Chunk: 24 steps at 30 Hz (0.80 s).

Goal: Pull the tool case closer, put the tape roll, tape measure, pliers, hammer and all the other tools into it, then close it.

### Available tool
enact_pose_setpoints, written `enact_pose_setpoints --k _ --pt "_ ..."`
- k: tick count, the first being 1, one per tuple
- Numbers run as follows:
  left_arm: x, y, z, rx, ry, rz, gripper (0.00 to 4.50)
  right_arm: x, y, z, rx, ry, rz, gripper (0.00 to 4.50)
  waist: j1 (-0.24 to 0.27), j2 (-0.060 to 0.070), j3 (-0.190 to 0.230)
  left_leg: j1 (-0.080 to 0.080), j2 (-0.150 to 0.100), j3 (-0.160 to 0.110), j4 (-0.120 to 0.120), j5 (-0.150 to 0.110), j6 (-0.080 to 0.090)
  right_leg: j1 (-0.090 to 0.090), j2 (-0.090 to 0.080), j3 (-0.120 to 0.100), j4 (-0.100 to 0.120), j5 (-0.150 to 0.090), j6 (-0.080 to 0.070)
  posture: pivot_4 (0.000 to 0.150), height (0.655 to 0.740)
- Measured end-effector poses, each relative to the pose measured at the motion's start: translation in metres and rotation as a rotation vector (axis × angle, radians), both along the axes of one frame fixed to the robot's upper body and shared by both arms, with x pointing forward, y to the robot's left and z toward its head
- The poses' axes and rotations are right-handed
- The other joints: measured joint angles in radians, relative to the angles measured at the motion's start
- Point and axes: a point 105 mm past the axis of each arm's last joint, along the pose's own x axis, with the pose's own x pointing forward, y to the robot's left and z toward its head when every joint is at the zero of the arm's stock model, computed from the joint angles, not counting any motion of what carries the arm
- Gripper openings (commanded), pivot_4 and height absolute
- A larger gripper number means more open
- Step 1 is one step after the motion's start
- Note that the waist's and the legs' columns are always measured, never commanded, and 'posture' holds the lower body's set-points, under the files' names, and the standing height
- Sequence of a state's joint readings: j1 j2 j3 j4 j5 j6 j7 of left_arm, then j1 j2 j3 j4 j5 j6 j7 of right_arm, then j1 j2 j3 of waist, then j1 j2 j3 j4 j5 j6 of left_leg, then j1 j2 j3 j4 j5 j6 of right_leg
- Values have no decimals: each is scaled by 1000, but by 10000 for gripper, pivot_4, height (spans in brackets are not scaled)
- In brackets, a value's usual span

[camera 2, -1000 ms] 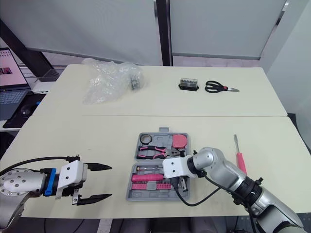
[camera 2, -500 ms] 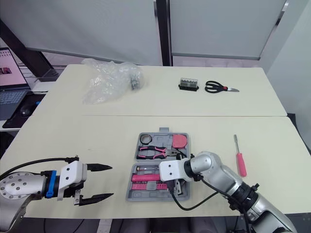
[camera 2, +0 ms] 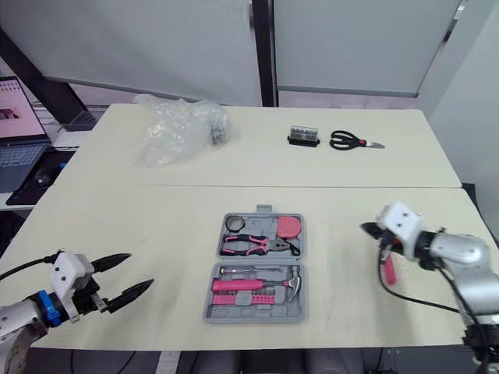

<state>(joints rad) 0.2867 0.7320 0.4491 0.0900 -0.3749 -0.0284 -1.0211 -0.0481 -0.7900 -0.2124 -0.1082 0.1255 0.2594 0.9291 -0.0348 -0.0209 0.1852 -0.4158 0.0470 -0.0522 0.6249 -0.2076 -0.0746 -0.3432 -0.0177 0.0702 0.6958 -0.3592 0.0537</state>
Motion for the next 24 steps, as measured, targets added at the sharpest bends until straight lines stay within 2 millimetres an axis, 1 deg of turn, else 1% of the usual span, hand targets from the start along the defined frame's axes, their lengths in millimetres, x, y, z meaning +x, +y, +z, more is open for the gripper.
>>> enact_pose_setpoints --k 3,6,8,10,12,14,15,17,24 --pt "-10 23 -10 -17 20 114 45000 -16 -41 -12 -3 35 -139 5724 -3 0 0 0 -1 1 0 0 0 0 0 1 0 0 0 1500 7400" --pt "-23 43 -22 -41 54 219 45000 -37 -75 -24 -15 89 -249 13415 -2 0 0 0 0 1 0 0 0 0 0 1 -1 0 0 1500 7400" --pt "-31 53 -29 -59 72 284 45000 -49 -92 -32 -25 125 -302 18807 -3 0 0 1 0 1 0 0 0 1 0 1 0 0 0 1500 7400" --pt "-36 60 -34 -67 84 330 45000 -58 -104 -36 -30 148 -342 24131 -3 0 0 1 0 1 0 0 0 1 0 1 0 0 0 1500 7400" --pt "-42 63 -39 -70 102 349 45000 -64 -108 -40 -33 163 -353 29611 -4 0 0 1 0 1 0 0 0 1 0 1 0 0 0 1500 7400" --pt "-44 62 -42 -77 104 365 45000 -67 -108 -42 -30 174 -352 35113 -4 0 0 1 0 1 0 0 0 1 0 1 0 0 0 1500 7400" --pt "-44 62 -42 -78 105 369 45000 -67 -108 -43 -27 176 -351 38817 -4 0 0 1 0 1 0 0 0 1 0 1 0 0 0 1500 7400" --pt "-43 58 -39 -77 93 357 45000 -67 -107 -42 -22 175 -344 44688 -3 0 -1 1 0 1 0 0 0 1 0 1 0 0 0 1500 7400" --pt "-33 45 -24 -78 59 300 45000 -71 -108 -38 -59 195 -298 44688 0 0 -1 1 0 1 0 0 0 1 0 1 -1 0 0 1500 7400"
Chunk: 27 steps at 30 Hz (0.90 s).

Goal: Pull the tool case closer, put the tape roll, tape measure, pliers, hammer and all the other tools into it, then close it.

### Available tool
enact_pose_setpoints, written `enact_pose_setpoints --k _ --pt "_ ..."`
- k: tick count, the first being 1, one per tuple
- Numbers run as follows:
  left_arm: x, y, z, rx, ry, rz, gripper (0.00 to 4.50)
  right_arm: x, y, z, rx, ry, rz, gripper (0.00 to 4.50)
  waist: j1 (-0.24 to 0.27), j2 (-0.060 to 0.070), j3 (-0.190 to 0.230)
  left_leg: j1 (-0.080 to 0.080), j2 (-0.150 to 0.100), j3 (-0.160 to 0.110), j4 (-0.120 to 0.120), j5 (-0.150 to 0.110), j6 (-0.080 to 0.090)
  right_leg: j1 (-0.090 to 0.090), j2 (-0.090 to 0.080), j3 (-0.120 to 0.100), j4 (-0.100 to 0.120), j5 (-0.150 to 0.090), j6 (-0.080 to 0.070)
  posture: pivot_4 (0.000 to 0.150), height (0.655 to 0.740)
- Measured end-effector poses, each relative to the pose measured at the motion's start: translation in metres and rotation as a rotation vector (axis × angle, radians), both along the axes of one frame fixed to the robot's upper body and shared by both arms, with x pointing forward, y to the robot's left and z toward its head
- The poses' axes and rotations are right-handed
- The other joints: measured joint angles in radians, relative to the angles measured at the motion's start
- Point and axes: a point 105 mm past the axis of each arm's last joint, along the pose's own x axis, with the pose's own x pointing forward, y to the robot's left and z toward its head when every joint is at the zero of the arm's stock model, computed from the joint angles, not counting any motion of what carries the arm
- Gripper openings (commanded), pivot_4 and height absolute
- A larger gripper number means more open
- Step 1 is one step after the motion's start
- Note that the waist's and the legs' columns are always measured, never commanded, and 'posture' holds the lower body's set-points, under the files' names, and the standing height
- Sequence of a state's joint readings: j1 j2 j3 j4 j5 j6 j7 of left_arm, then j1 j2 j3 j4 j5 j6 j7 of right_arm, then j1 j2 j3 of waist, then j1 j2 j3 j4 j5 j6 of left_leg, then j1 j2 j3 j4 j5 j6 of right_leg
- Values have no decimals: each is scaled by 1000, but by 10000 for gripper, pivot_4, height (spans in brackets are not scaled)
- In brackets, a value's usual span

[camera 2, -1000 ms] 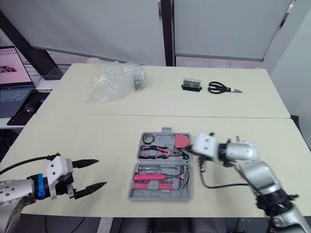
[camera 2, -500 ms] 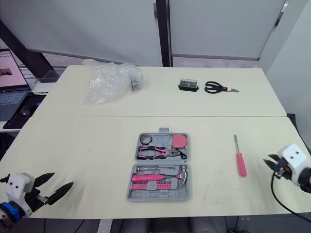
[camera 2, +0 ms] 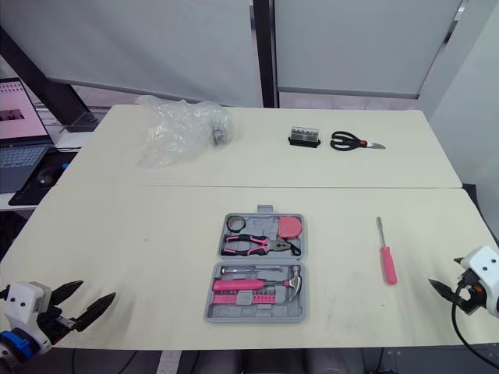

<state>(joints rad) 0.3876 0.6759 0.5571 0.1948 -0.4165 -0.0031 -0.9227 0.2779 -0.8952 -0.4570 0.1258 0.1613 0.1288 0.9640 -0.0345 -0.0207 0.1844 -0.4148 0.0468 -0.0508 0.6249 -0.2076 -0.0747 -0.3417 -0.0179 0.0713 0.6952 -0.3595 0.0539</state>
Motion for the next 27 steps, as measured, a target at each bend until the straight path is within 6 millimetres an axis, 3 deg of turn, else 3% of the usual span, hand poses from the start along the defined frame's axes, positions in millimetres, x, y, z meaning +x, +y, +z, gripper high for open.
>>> enact_pose_setpoints --k 7,19,27 --pt "13 -14 20 47 -7 -131 45000 -17 5 0 0 98 98 44688 1 0 0 0 0 0 0 0 0 1 0 0 -1 0 0 1500 7400" --pt "19 -29 26 33 8 -194 45000 -13 30 19 72 89 186 44688 2 0 0 0 0 0 0 0 0 1 0 0 -2 0 0 1500 7400" --pt "19 -38 31 26 9 -222 45000 -15 33 21 98 116 174 44688 2 0 0 0 0 0 0 0 0 2 0 0 -3 0 0 1500 7400"
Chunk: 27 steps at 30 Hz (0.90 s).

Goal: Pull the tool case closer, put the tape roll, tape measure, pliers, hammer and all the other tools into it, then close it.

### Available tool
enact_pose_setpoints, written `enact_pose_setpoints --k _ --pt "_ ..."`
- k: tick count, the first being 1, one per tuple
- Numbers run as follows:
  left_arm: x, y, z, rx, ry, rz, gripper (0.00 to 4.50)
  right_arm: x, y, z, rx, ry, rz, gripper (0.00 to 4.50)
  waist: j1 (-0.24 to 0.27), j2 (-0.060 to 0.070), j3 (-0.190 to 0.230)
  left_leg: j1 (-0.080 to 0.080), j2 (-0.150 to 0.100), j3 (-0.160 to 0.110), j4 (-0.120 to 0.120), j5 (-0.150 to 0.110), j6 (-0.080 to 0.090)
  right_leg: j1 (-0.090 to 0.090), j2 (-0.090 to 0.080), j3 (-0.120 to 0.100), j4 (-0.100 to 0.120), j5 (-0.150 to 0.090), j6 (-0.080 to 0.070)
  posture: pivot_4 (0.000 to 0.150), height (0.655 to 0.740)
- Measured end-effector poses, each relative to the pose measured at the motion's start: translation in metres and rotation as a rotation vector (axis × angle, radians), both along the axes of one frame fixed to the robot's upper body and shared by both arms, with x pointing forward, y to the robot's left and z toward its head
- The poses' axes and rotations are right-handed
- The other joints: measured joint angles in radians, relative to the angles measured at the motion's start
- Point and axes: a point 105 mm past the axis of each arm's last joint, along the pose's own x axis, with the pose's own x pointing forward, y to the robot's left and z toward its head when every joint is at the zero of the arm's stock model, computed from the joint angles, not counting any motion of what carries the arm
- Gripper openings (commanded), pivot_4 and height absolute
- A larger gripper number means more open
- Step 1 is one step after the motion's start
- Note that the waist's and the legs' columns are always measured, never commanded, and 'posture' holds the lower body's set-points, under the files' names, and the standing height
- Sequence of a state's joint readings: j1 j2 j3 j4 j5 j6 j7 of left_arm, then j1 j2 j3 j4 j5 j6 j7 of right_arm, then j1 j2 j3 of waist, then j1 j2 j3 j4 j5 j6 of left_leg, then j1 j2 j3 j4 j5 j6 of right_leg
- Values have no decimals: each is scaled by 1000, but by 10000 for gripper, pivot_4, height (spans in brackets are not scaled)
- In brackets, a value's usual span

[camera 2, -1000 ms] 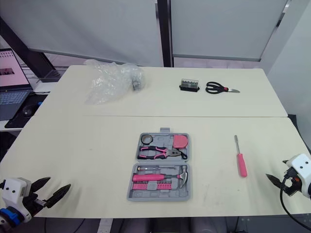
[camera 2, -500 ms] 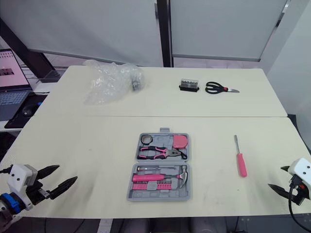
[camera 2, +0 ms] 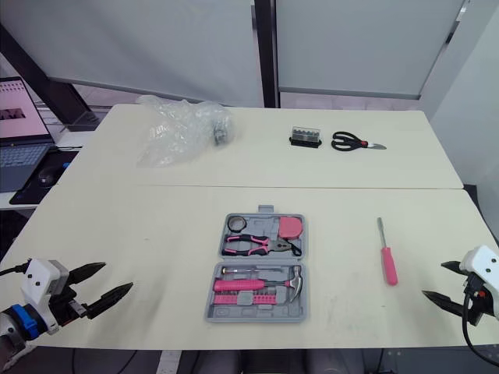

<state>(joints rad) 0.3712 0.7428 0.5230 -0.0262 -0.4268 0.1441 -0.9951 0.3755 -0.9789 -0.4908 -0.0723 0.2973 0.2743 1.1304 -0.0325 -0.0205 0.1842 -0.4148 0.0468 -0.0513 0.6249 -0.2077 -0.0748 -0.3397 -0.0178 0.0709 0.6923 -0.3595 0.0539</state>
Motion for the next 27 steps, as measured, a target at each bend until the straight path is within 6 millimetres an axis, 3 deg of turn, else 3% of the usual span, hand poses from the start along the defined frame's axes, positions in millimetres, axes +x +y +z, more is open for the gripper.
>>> enact_pose_setpoints --k 4,8,17,21,27 --pt "1 -16 6 -19 -5 -60 45000 13 10 7 18 -43 -38 44688 -1 0 0 0 0 0 0 0 0 0 0 0 0 0 0 1500 7400" --pt "12 -60 21 -34 -52 -237 45000 36 38 4 82 -75 -93 44688 0 0 0 0 0 -1 0 0 0 1 0 0 0 0 0 1500 7400" --pt "7 -145 58 -69 -88 -654 45000 73 69 -25 135 -36 -333 44688 1 0 0 -1 -1 -2 0 0 0 0 0 0 0 0 0 1500 7400" --pt "6 -157 62 -82 -99 -718 45000 83 73 -40 140 -24 -436 44688 0 1 0 -1 -1 -1 0 0 0 -1 0 0 0 0 0 1500 7400" --pt "6 -161 63 -78 -111 -745 45000 90 72 -46 137 -39 -516 44688 0 1 0 -1 -1 -1 0 0 0 -1 0 0 0 0 0 1500 7400"
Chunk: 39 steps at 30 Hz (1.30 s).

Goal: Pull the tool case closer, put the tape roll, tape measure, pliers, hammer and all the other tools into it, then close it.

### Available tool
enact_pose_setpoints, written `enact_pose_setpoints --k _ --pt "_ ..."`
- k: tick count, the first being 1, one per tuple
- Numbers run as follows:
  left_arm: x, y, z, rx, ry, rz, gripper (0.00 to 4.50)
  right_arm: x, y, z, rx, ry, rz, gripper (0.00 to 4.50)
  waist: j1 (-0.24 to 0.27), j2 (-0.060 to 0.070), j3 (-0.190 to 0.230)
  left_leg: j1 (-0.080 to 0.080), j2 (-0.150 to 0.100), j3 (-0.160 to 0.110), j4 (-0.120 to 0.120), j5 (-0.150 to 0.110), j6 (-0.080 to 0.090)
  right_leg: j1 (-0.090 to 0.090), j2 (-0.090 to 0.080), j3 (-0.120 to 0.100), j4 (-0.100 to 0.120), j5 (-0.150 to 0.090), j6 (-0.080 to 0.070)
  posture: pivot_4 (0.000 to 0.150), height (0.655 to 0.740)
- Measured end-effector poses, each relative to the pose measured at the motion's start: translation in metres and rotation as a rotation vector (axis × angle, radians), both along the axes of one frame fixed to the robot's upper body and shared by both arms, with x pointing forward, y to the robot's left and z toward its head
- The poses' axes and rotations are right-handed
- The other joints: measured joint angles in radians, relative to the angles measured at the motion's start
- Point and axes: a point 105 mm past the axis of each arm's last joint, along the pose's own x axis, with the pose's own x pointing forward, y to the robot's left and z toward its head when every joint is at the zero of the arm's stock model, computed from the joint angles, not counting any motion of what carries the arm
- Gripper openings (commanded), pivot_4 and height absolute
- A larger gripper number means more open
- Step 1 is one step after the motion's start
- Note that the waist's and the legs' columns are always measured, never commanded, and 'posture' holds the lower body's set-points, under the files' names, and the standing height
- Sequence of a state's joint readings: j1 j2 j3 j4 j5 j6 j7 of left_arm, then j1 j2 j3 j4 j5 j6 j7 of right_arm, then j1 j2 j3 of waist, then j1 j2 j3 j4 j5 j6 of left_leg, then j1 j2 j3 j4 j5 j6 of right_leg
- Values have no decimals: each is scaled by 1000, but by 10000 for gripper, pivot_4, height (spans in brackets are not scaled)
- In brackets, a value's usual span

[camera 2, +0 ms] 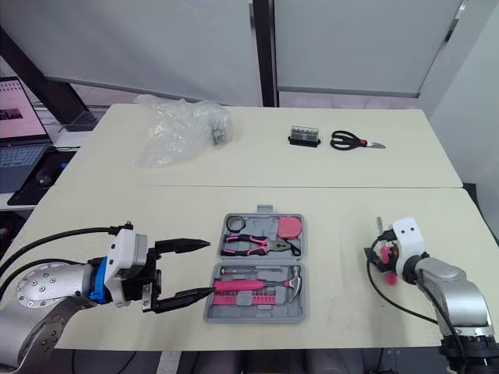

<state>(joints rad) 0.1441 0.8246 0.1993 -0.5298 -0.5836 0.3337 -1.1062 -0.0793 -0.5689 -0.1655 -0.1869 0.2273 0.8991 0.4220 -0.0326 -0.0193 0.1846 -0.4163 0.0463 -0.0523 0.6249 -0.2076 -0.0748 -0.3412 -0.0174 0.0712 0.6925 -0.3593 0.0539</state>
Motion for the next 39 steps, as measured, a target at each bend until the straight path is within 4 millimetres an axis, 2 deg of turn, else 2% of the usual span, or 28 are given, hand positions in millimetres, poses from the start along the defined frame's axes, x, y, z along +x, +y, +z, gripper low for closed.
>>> enact_pose_setpoints --k 3,4,6,10,18,23,26,32,39 --pt "0 1 -1 10 -14 -7 45000 1 -4 -4 -9 16 -42 44688 0 0 0 0 0 0 0 0 0 0 0 0 0 0 0 1500 7400" --pt "-1 1 -1 12 -19 -12 45000 1 -5 -7 -8 23 -55 43021 0 0 0 0 0 0 0 0 0 0 0 0 0 0 0 1500 7400" --pt "-1 1 -2 14 -26 -15 45000 2 -6 -7 -11 19 -68 38374 0 0 0 0 0 0 0 0 0 0 0 0 0 0 0 1500 7400" --pt "-1 1 -3 13 -36 -19 45000 3 -7 -7 -17 13 -78 25033 0 0 0 0 0 0 0 0 0 0 0 0 0 0 0 1500 7400" --pt "-2 -3 -3 -15 -44 -26 45000 1 -8 -7 -18 10 -87 7504 0 0 0 0 0 0 0 0 0 0 0 0 0 0 0 1500 7400" --pt "-3 -3 -2 -16 -53 -41 45000 -11 4 -7 -5 34 -71 6917 0 0 0 0 0 0 0 0 0 0 0 0 0 0 0 1500 7400" --pt "-3 -3 -2 -14 -56 -47 45000 -19 31 -6 92 50 -56 6917 -4 0 0 0 1 0 0 0 0 -2 1 1 2 0 0 1500 7400" --pt "-5 -1 -3 7 -48 -63 45000 -33 88 12 248 30 -25 6917 -2 1 0 -1 1 -1 0 0 0 -2 1 0 3 0 0 1500 7400" --pt "-4 1 -2 35 -41 -69 45000 -37 112 -1 308 48 -127 6917 -3 1 0 -1 1 0 -1 0 0 -5 1 1 3 0 0 1500 7400"
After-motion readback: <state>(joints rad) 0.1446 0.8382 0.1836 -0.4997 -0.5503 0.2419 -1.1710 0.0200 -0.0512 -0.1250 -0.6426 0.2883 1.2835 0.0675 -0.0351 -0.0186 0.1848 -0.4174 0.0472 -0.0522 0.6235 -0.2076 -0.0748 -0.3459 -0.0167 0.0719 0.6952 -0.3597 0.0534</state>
